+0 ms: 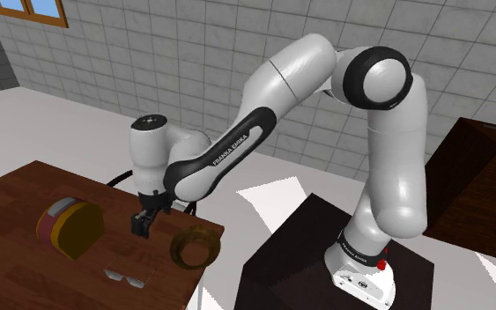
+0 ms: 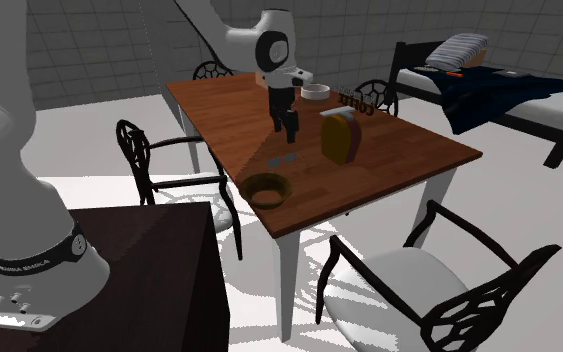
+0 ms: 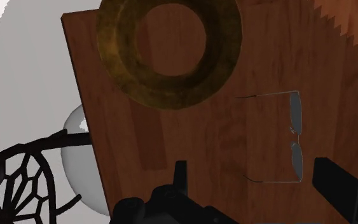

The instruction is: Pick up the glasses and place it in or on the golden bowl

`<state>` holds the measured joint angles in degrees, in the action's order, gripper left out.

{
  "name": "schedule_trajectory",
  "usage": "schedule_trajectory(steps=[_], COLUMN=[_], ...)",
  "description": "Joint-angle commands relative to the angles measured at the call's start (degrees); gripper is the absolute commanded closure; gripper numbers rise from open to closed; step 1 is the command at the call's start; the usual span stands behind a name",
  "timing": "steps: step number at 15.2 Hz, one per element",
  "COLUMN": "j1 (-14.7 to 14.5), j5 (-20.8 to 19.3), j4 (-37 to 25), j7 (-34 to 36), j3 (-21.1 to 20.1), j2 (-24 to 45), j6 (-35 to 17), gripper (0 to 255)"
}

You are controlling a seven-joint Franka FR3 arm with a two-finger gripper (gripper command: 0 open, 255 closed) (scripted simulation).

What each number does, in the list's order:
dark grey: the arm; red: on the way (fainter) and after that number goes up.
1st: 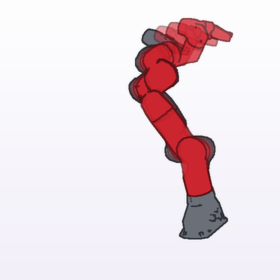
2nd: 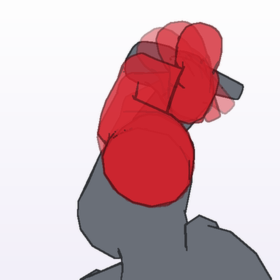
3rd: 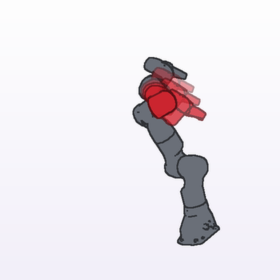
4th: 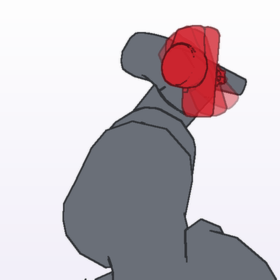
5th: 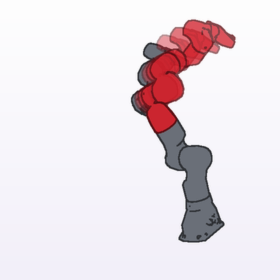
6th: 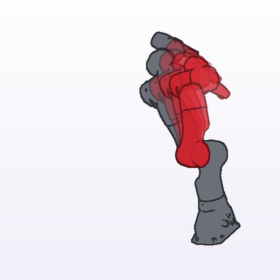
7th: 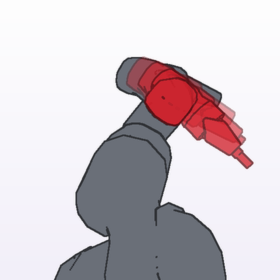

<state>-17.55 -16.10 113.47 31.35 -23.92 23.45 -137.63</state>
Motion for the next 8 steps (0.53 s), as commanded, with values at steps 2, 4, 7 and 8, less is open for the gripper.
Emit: schedule_trajectory(steps=[2, 4, 7, 8], j1=[-3.03, -5.12, -8.24, -9.27], j5=[-2.91, -4.44, -6.23, -6.70], j4=[-5.37, -9.22, -15.51, -17.76], j7=[1.47, 2.12, 2.59, 2.62], j3=[1.02, 1.73, 2.71, 3.00], j2=[6.32, 10.53, 16.87, 19.01], j6=[0.19, 0.48, 1.27, 1.63], gripper=[0, 0, 0, 0])
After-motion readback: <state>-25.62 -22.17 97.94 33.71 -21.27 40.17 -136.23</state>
